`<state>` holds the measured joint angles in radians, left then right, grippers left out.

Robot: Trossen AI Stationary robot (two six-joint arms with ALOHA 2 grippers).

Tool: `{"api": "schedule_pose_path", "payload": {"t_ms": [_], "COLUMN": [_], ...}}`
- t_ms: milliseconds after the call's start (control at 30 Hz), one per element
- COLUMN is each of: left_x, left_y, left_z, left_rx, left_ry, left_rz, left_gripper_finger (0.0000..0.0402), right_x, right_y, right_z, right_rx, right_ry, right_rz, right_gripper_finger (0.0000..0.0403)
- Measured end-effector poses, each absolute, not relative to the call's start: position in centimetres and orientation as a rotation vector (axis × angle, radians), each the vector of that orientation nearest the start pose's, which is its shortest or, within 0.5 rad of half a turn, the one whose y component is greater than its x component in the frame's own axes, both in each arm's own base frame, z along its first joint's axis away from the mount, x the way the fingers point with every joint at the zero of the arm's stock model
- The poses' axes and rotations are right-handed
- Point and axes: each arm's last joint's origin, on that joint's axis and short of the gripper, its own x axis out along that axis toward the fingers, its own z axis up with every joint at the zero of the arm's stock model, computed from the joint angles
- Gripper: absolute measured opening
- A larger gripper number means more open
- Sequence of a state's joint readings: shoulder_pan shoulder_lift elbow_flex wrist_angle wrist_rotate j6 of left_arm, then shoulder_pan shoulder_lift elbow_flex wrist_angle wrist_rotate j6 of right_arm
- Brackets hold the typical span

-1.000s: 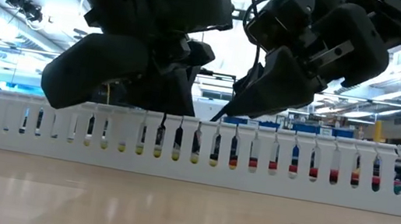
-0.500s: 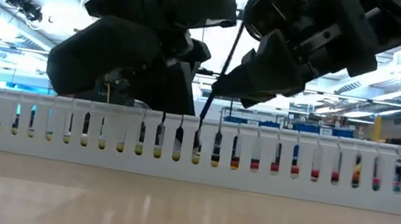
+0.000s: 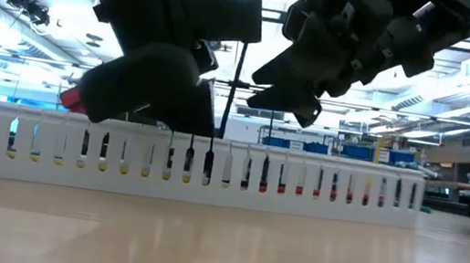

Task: Ziptie cables
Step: Put the cable wires in the white cable duct

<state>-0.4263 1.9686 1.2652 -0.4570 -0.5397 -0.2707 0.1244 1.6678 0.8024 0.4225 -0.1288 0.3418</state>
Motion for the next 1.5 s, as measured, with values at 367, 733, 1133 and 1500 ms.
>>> {"api": "schedule_pose_path", "payload": {"t_ms": [367,733,1133,1500], "left_x": [36.2,37.0,36.9,36.7], "left_y": [-14.0,-13.9,-13.6,-13.6], "left_z": [15.3,15.8,15.6,15.5], "left_rx": [0.169,0.140,0.161,0.175], "left_ry": [0.893,0.817,0.838,0.859], "left_rz": [0.385,0.387,0.403,0.404], "left_gripper_finger": [0.0000,0.0000,0.0000,0.0000], "right_x": [33.5,33.5,33.5,33.6], "right_y": [5.9,5.7,5.7,5.9], "right_z": [16.8,16.6,16.7,16.8], "right_rx": [0.308,0.290,0.278,0.279], "right_ry": [0.491,0.499,0.487,0.482], "right_rz": [0.117,0.079,0.084,0.142], "right_gripper_finger": [0.0245,0.0210,0.0013,0.0020]}}
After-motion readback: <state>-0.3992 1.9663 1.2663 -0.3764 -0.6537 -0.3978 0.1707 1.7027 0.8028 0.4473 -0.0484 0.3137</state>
